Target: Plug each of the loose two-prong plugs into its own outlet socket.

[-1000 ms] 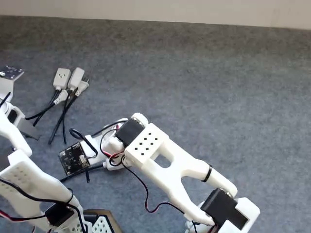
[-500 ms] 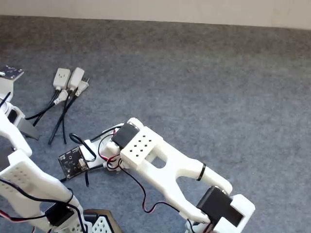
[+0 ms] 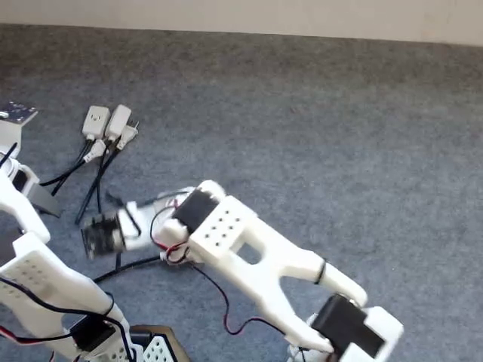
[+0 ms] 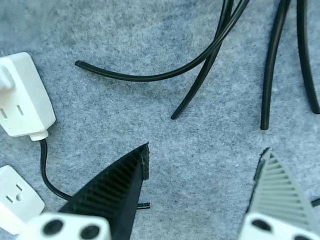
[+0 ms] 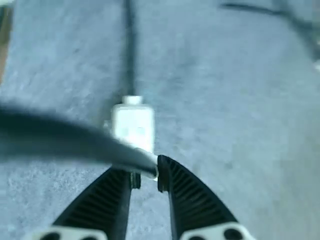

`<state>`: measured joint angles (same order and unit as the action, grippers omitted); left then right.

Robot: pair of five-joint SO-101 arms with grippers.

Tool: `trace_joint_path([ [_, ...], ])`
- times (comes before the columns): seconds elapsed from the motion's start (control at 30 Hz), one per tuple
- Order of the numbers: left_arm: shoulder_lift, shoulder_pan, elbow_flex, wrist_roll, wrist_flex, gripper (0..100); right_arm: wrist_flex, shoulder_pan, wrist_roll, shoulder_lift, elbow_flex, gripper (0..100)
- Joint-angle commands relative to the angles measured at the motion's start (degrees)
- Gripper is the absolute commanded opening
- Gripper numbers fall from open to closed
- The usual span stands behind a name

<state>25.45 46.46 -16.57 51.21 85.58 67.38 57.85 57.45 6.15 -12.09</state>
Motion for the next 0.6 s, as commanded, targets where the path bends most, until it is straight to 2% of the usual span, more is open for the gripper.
trace_joint_path([
  [0.0, -5.49, -3.82, -2.86, -5.1, 3.69, 34, 6.37, -5.58, -14.42, 8.48, 12.26, 0.5],
  [0.17, -15.6, -8.31, -3.12, -9.23, 8.88, 34, 8.92, -18.59, -30.07, 9.8, 16.57, 0.5],
  [0.27, -22.46, -12.62, 2.15, -10.29, 9.14, 34, 3.91, -25.71, -37.45, 10.42, 9.8, 0.5],
  [0.33, -27.65, -16.22, 7.52, -10.46, 8.26, 34, -0.66, -27.21, -40.44, 10.42, 4.26, 0.5],
  [0.43, -37.76, -21.32, 19.47, -10.9, 1.58, 34, -9.19, -26.68, -42.99, 11.91, -4.62, 0.5],
  [0.57, -56.48, -27.03, 41.19, -14.59, -13.27, 34, -17.1, -24.57, -44.92, 21.32, -15.69, 0.5],
])
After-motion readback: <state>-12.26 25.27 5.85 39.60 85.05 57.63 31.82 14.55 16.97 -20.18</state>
